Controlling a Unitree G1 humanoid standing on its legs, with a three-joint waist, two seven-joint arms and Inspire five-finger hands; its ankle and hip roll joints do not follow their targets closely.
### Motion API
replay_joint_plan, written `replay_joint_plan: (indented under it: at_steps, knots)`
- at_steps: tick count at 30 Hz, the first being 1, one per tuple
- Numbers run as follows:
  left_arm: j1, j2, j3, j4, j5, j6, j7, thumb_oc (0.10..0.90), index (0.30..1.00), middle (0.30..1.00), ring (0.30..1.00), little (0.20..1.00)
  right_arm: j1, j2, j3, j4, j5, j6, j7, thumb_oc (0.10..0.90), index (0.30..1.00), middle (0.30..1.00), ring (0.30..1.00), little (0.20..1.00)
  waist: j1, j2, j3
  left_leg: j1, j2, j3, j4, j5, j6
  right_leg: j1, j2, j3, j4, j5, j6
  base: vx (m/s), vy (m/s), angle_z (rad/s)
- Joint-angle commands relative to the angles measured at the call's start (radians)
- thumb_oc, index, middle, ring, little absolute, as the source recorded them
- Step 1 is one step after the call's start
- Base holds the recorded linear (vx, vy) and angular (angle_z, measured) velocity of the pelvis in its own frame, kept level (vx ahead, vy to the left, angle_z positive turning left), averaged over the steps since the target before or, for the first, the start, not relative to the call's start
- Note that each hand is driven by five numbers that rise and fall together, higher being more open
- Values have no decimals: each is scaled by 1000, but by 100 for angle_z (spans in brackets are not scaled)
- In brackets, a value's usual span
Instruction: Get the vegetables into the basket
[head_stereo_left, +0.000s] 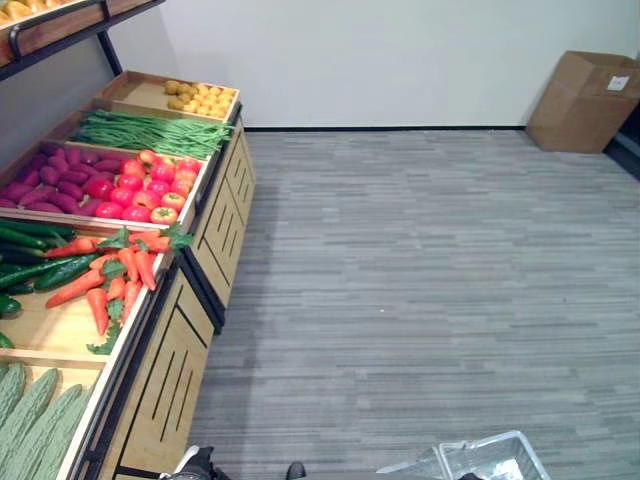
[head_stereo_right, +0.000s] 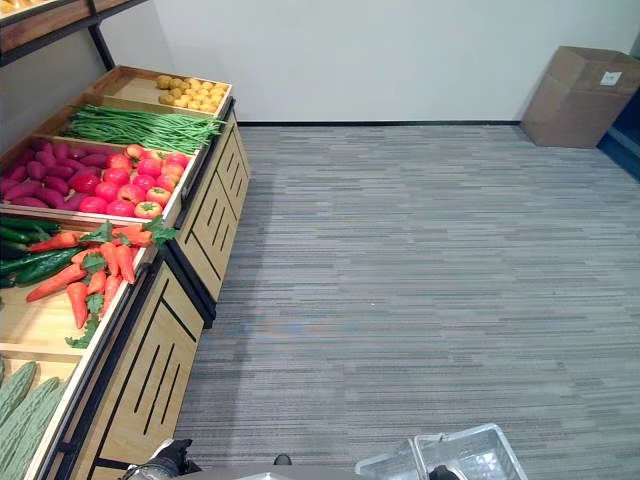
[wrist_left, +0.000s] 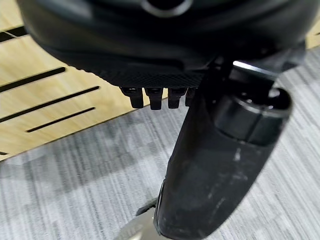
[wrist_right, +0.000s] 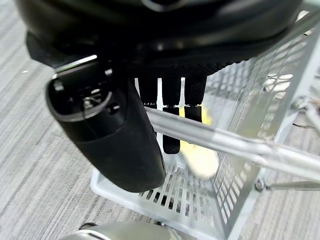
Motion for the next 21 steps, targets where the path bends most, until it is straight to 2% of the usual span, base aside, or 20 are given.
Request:
replay_joint_plan:
  at_steps: [1,7,12,15,16,17,20,21]
  knots:
    - [-92,18,-9,48,3,-13,50,900,1000,1000,1000,1000,-81,-24,4,-24,26,-41,-20,400,300,300,300,300,32,10,49,130,20,57,8,-207,-10,-63,-87,-11,31,23,105,11,47,-7]
    - [-91,19,-12,45,8,-18,50,900,1000,1000,1000,1000,-83,-20,-2,-15,30,-41,-21,400,300,300,300,300,32,8,60,129,17,65,8,-213,0,-80,-91,-3,56,26,112,30,72,-8]
    - [-93,30,-11,38,12,-22,51,900,1000,1000,1000,1000,-88,-14,-2,-18,29,-40,-21,400,300,300,300,300,39,4,80,131,11,78,8,-224,17,-120,-99,6,122,31,130,48,115,-8]
    - [-94,33,-6,40,10,-24,50,900,1000,1000,1000,1000,-95,-13,-3,-16,26,-40,-19,400,300,300,300,300,49,4,94,134,5,94,8,-231,29,-145,-106,9,158,64,147,52,141,-16]
    - [-92,34,-5,39,10,-25,49,900,1000,1000,1000,1000,-97,-15,-4,-16,24,-40,-19,400,300,300,300,300,53,5,100,136,2,102,8,-234,35,-153,-110,7,168,82,156,63,213,-16]
    - [-91,38,-5,32,11,-26,46,900,1000,1000,1000,1000,-102,-18,-7,-23,24,-41,-18,400,300,300,300,300,58,5,112,134,-4,108,11,-235,43,-173,-116,10,195,126,168,46,167,-22]
    - [-92,38,-5,33,11,-28,45,900,1000,1000,1000,1000,-106,-19,-8,-22,23,-40,-17,400,300,300,300,300,60,6,118,129,-6,112,16,-237,47,-183,-120,11,202,151,176,27,141,-26]
    - [-90,40,-7,29,14,-28,40,900,1000,1000,1000,1000,-110,-21,-11,-27,25,-39,-15,400,300,300,300,300,65,8,127,124,-12,114,24,-244,56,-192,-126,10,209,178,183,54,213,-9]
